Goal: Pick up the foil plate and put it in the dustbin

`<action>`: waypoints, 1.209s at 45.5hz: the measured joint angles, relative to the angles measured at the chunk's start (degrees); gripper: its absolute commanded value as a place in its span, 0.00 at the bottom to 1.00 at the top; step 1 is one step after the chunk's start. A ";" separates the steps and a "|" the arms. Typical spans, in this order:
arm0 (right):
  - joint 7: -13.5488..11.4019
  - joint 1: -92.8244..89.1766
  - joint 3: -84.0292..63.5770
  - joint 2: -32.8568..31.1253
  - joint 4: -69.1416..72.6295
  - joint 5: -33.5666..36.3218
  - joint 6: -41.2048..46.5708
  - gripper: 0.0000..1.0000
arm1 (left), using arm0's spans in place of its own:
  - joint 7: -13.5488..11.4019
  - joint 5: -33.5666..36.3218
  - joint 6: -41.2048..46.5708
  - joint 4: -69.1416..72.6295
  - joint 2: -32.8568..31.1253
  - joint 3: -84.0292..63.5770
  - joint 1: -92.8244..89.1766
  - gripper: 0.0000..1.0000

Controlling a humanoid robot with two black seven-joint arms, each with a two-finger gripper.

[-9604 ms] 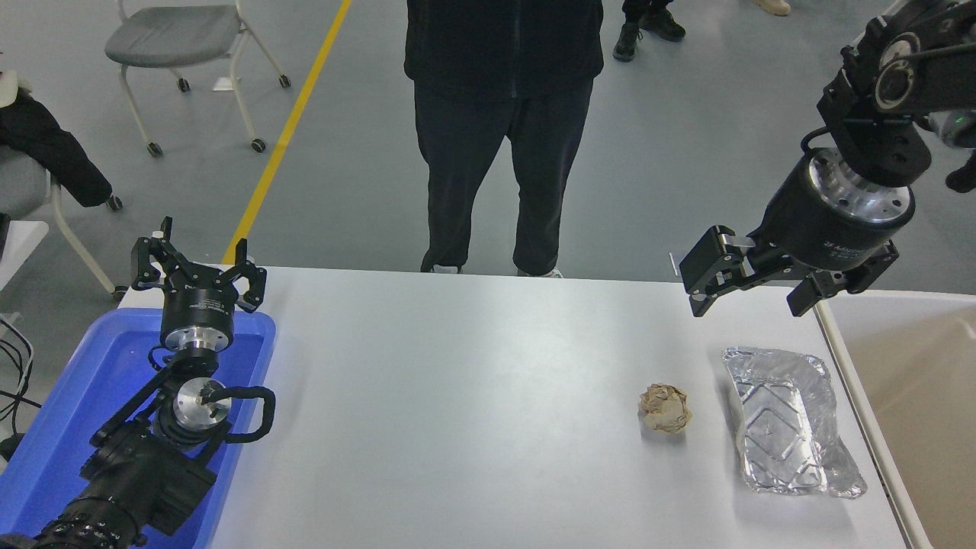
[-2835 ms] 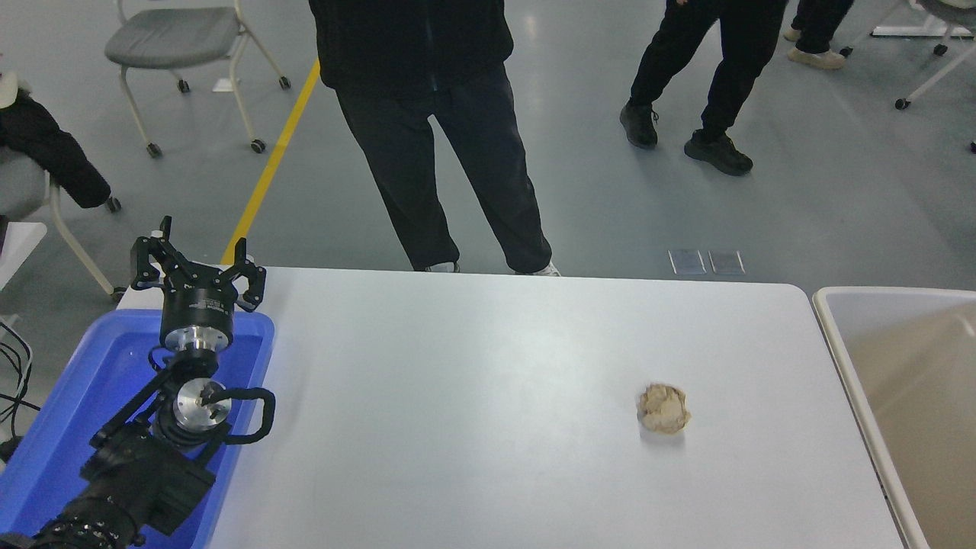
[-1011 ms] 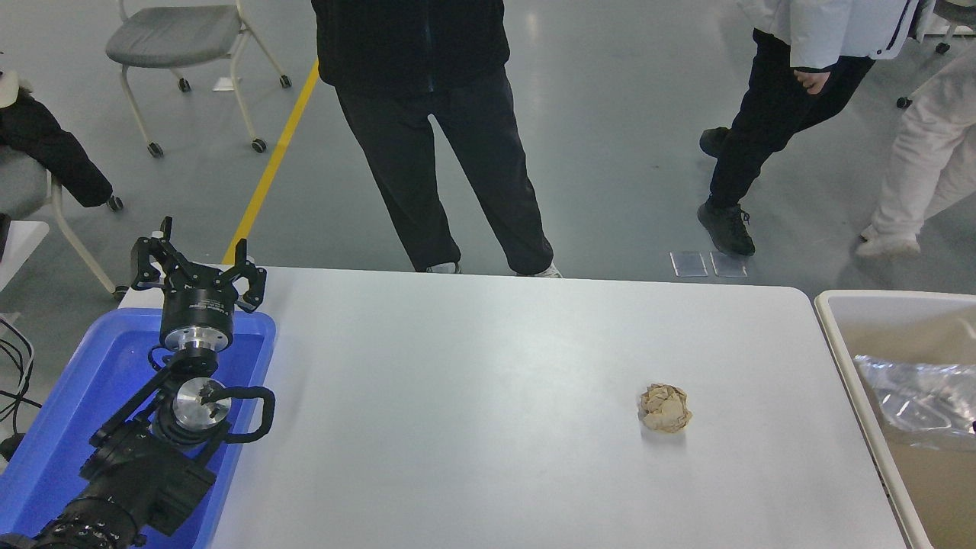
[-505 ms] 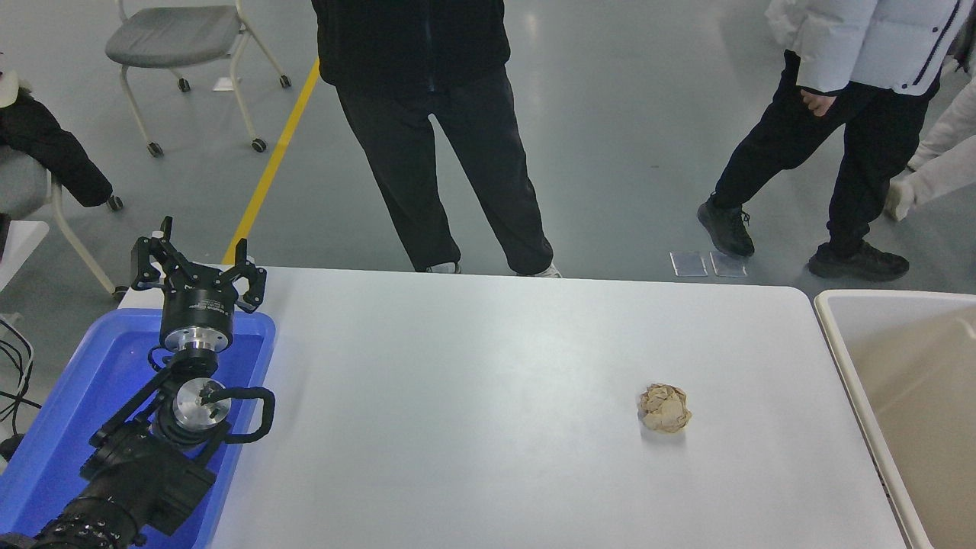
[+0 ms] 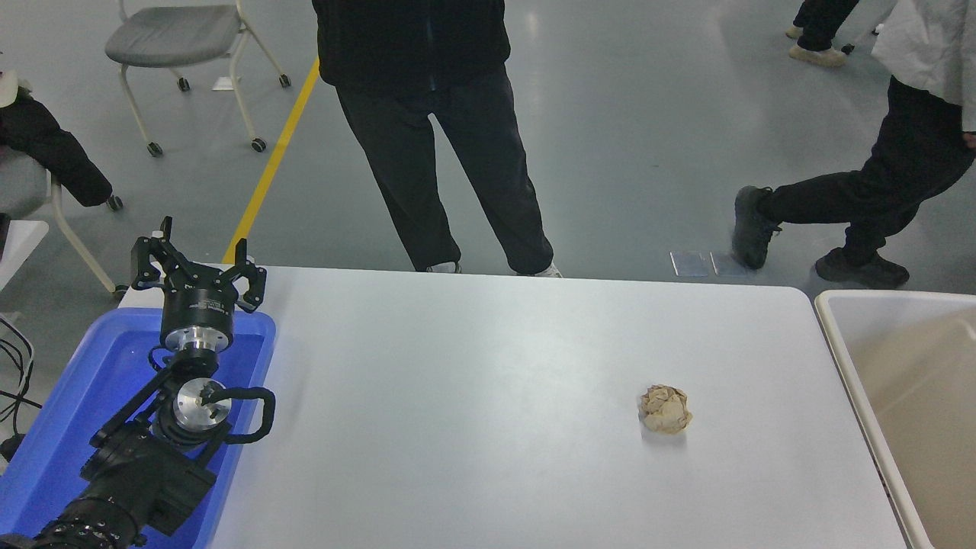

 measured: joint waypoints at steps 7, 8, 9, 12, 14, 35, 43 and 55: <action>-0.05 3.71 -1.37 -5.52 12.87 -7.38 -0.96 1.00 | -0.03 0.00 0.00 0.00 0.00 0.00 0.00 0.99; -0.05 4.07 -1.53 -6.12 14.27 -8.18 -1.04 1.00 | -0.03 0.00 0.00 0.00 0.00 0.00 0.00 0.99; -0.05 4.45 -1.74 -6.69 15.64 -9.01 -1.13 1.00 | -0.03 0.00 0.00 0.00 0.00 0.00 0.00 0.99; -0.07 6.00 -3.06 -8.55 20.17 -11.51 -1.31 1.00 | -0.04 0.00 0.00 -0.01 0.00 0.00 0.00 0.99; -0.07 7.54 -4.67 -9.82 23.17 -12.93 -1.40 1.00 | -0.03 0.00 0.00 -0.01 0.00 0.00 0.00 0.99; 0.19 37.78 -37.58 -14.62 43.24 -17.35 -1.38 1.00 | -0.01 0.00 0.00 -0.03 0.00 0.00 0.01 0.99; 0.82 50.17 -51.94 -10.09 49.18 -17.35 -1.16 1.00 | 0.00 0.00 0.00 -0.01 0.00 0.00 0.01 0.99; 2.72 64.12 -65.61 -0.44 58.24 -17.34 0.49 1.00 | -0.01 0.00 0.00 -0.01 0.00 0.00 0.01 0.99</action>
